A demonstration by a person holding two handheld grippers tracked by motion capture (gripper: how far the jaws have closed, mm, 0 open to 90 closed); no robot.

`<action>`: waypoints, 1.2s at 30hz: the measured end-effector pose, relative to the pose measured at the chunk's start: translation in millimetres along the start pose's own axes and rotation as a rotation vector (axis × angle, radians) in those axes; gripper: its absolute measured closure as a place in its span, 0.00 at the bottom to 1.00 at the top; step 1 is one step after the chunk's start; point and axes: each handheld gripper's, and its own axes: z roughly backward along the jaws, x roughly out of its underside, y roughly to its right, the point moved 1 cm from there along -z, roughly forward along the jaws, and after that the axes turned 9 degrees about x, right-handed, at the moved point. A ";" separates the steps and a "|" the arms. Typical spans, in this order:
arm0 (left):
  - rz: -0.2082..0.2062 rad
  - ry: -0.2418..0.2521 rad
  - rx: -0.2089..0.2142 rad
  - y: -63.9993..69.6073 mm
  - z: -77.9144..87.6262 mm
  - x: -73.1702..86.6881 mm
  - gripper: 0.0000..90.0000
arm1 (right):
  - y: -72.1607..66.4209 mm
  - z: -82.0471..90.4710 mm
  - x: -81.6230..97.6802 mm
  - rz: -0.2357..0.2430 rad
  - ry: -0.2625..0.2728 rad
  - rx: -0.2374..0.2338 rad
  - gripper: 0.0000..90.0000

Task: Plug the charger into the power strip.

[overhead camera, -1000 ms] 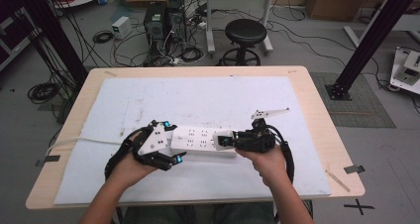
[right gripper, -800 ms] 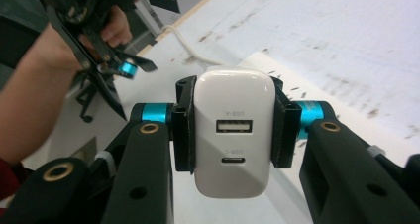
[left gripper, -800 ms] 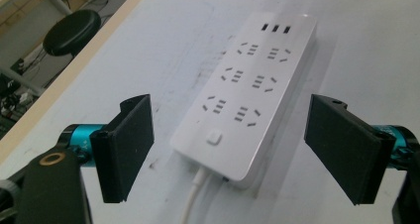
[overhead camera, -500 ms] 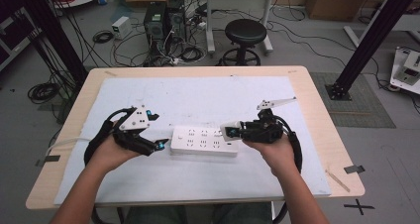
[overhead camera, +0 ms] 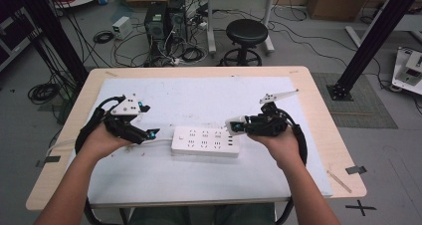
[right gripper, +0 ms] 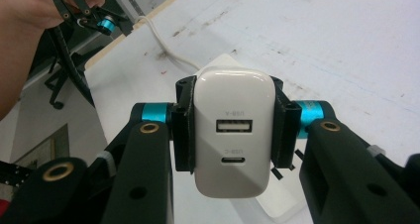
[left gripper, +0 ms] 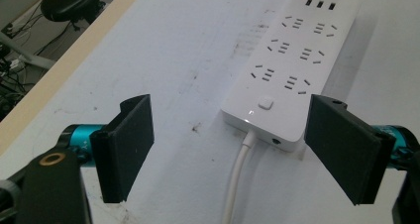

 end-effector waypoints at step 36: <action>0.098 -0.145 0.000 -21.9 17.3 34.0 0.22 | -0.3 -82.2 -60.1 0.432 -0.474 0.021 0.70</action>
